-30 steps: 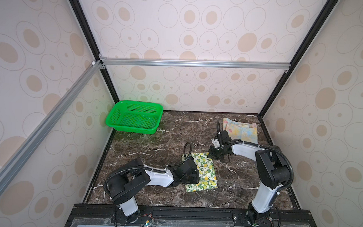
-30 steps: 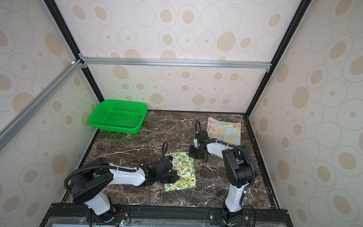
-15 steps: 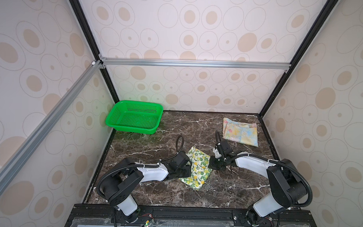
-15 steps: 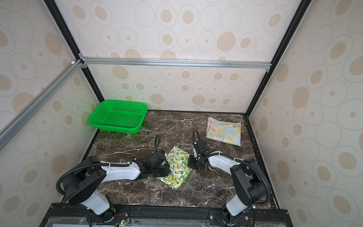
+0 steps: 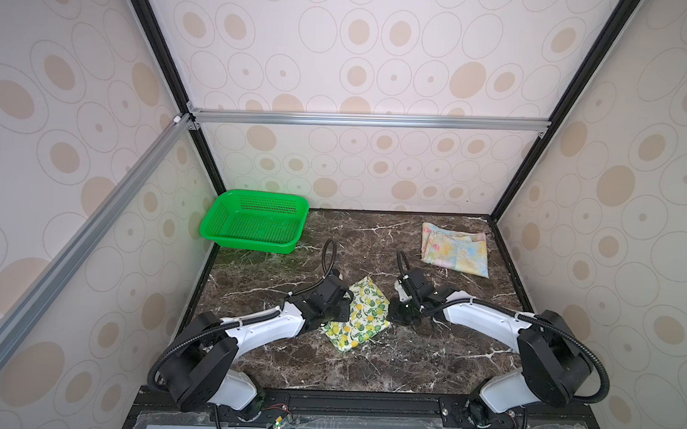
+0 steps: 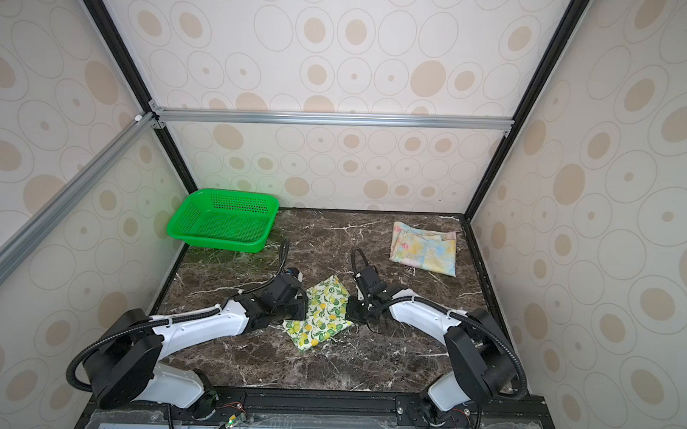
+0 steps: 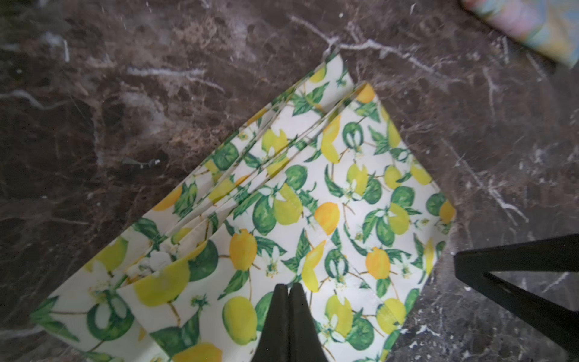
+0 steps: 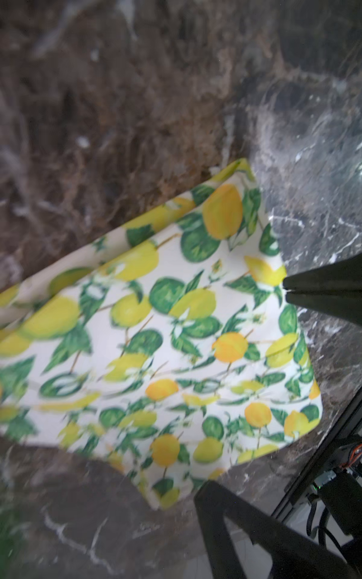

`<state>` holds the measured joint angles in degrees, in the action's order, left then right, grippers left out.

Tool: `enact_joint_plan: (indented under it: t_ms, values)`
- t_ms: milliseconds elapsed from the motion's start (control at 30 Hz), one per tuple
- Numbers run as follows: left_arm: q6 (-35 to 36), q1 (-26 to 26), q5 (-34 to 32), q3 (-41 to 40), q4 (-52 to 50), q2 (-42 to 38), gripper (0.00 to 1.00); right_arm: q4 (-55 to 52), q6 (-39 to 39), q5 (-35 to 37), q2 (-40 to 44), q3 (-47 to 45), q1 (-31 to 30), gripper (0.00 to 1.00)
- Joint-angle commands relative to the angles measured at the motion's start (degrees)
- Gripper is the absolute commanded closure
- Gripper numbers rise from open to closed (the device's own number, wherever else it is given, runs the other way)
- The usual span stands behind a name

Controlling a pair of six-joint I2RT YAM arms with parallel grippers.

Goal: Fold and stack skirts
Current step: Rotate the skirt at the center of the table.

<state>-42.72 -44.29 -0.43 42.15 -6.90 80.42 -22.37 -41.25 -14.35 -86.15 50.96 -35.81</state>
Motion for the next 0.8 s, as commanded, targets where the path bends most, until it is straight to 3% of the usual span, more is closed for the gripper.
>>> enact_joint_plan:
  t_ms: [0, 333, 533, 767]
  values:
    - [-2.38, -2.26, -0.56, 0.61, -0.79, -1.23, 1.00, -1.77, 5.23, -0.48, -2.87, 4.81, 1.19, 1.00]
    - [-17.13, -6.86, 5.09, -11.03, 13.57, 2.28, 1.00, 0.86, 11.63, -5.85, -16.80, 13.17, 5.68, 1.00]
    - [-16.46, -6.87, 3.13, -11.48, 9.07, 1.94, 1.00, 2.34, 10.71, -5.46, -19.24, 11.50, 6.37, 1.00]
    - [-15.56, -5.25, 0.59, -12.87, 3.51, -0.26, 1.00, 3.46, 8.05, -5.05, -15.72, 4.74, 6.85, 1.00]
